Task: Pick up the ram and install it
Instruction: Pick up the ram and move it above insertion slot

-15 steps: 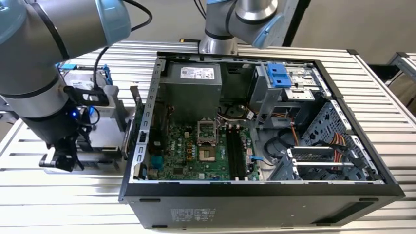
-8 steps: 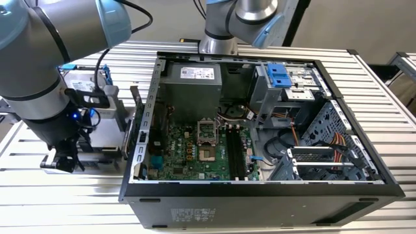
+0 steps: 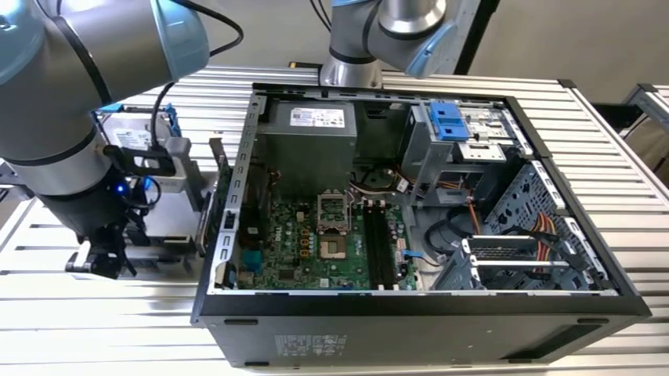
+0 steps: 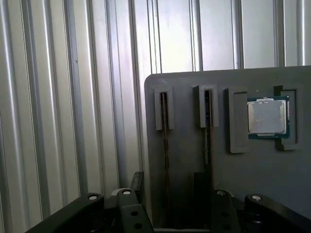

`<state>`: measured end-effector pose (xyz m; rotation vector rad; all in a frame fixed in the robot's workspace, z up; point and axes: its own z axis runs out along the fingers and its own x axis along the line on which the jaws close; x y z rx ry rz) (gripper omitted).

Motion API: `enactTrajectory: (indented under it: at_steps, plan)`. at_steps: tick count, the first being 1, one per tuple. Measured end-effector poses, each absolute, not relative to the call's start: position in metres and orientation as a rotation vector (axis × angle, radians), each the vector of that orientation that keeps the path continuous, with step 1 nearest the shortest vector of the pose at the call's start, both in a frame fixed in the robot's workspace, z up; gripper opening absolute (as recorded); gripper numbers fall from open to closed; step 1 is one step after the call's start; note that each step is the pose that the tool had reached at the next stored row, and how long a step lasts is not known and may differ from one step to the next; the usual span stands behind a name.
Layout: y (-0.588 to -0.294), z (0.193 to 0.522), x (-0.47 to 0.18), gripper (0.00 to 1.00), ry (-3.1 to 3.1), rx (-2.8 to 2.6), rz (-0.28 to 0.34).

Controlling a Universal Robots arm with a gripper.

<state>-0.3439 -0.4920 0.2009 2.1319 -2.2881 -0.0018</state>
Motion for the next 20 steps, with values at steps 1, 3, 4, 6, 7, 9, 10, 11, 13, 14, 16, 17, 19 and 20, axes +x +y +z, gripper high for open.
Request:
enactTrajectory:
  at_steps: [1, 3, 4, 6, 7, 9, 10, 11, 13, 14, 16, 17, 19, 20]
  plan:
    - [-0.4920, 0.2006, -0.3446, 1.00, -2.283, 2.138, -0.001]
    - [-0.4920, 0.2003, -0.3459, 1.00, -2.270, 2.152, 0.000]
    - [-0.4920, 0.2001, -0.3464, 1.00, -2.263, 2.160, 0.000]
    - [-0.4920, 0.1998, -0.3477, 1.00, -2.251, 2.172, 0.000]
    - [-0.4920, 0.1995, -0.3482, 1.00, -2.248, 2.176, 0.000]
    - [-0.4920, 0.1991, -0.3485, 1.00, -2.244, 2.181, 0.001]
    - [-0.4920, 0.1987, -0.3487, 1.00, -2.245, 2.181, 0.002]
    - [-0.4920, 0.1984, -0.3489, 1.00, -2.245, 2.181, 0.002]
    - [-0.4920, 0.1978, -0.3491, 1.00, -2.245, 2.180, 0.002]
    - [-0.4920, 0.1974, -0.3493, 1.00, -2.245, 2.180, 0.002]
    - [-0.4919, 0.1967, -0.3497, 1.00, -2.248, 2.178, 0.002]
    - [-0.4920, 0.1963, -0.3499, 1.00, -2.249, 2.176, 0.002]
    - [-0.4920, 0.1955, -0.3503, 1.00, -2.252, 2.173, 0.002]
    - [-0.4920, 0.1952, -0.3504, 1.00, -2.255, 2.170, 0.002]
